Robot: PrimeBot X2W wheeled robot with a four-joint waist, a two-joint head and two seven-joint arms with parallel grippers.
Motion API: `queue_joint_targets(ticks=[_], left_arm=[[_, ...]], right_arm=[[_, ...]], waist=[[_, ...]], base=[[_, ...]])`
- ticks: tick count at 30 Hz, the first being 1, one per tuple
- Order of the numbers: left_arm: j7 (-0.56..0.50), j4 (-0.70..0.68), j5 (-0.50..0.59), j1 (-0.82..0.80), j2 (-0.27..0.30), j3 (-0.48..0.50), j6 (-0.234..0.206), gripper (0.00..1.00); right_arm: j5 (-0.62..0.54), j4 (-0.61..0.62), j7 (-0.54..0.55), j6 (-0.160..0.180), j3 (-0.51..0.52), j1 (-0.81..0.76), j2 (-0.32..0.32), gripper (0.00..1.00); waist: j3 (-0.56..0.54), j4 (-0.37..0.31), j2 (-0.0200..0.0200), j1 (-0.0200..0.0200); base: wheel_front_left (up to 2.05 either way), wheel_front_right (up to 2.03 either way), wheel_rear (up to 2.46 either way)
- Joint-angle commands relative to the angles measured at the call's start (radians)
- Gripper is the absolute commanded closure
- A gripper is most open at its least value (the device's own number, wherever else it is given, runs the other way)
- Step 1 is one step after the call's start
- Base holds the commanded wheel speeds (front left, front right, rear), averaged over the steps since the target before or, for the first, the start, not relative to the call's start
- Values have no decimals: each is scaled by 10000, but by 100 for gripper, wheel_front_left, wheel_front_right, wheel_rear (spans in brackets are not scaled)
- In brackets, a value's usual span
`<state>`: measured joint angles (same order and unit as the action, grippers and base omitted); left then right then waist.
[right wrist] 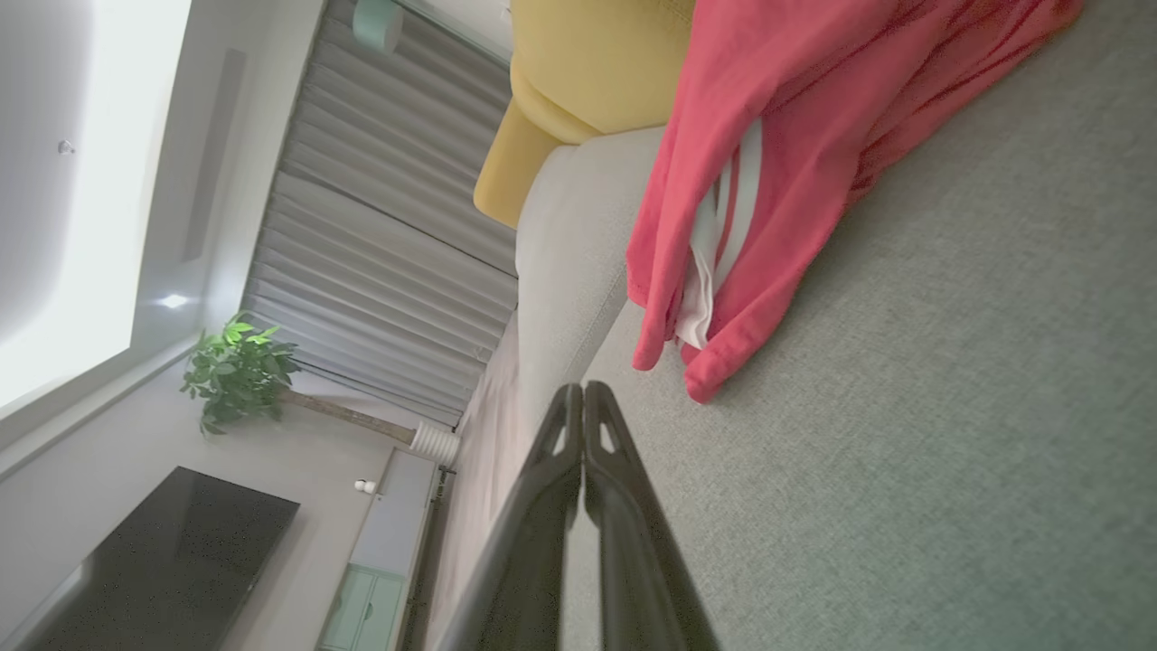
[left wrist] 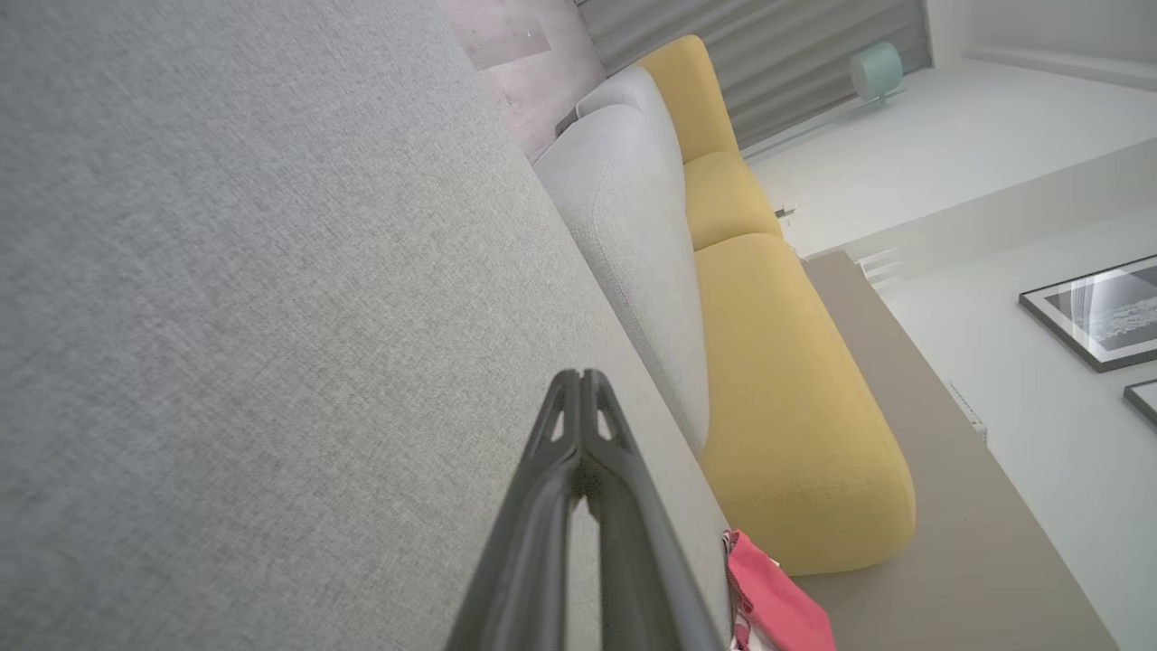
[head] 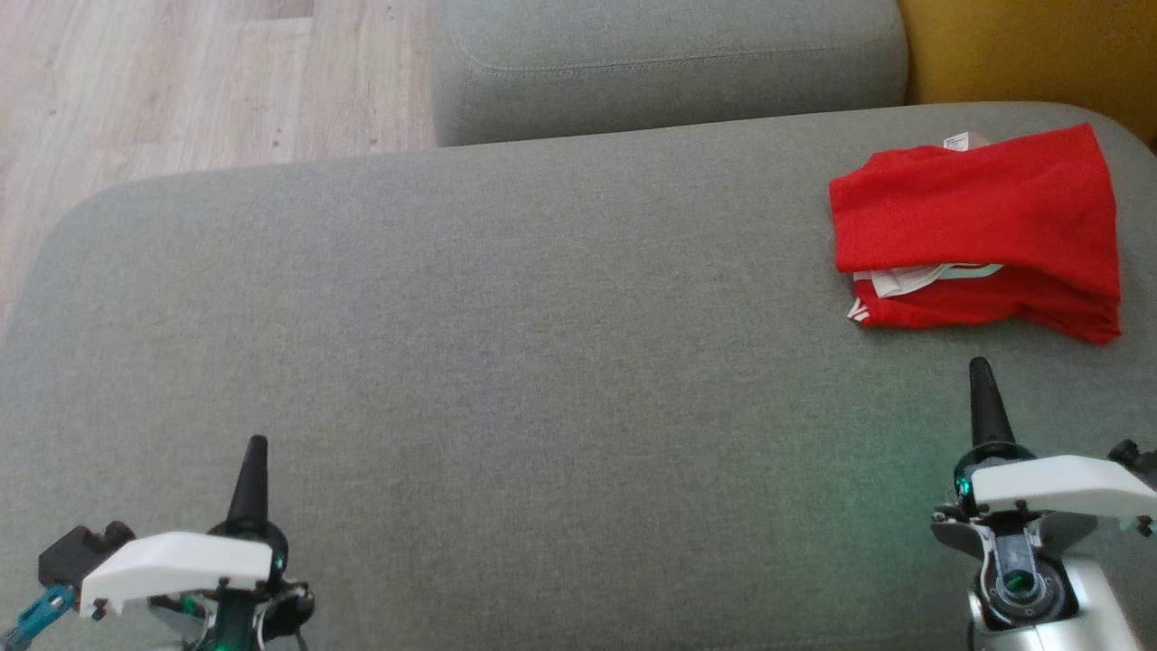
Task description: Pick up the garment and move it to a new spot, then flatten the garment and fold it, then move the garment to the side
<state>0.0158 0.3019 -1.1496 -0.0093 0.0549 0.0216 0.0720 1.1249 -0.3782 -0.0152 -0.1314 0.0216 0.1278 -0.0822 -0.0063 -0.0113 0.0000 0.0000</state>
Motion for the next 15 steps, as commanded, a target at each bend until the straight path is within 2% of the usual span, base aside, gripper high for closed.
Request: queue_joint_targets(ticks=[1, 15], left_arm=[[-92, -356, -269, -653, 41, 368, 149, 100], [-493, -425, -1711, -765, 11, 554, 295, 100]], right_arm=[[301, 446, 87, 4, -19, 198, -33, 100], [1816, 743, 488, 5, 296, 66, 85, 100]], waist=[[3, 4, 0, 0], [33, 40, 0, 0]], base=[[0, 0, 0], [0, 0, 0]])
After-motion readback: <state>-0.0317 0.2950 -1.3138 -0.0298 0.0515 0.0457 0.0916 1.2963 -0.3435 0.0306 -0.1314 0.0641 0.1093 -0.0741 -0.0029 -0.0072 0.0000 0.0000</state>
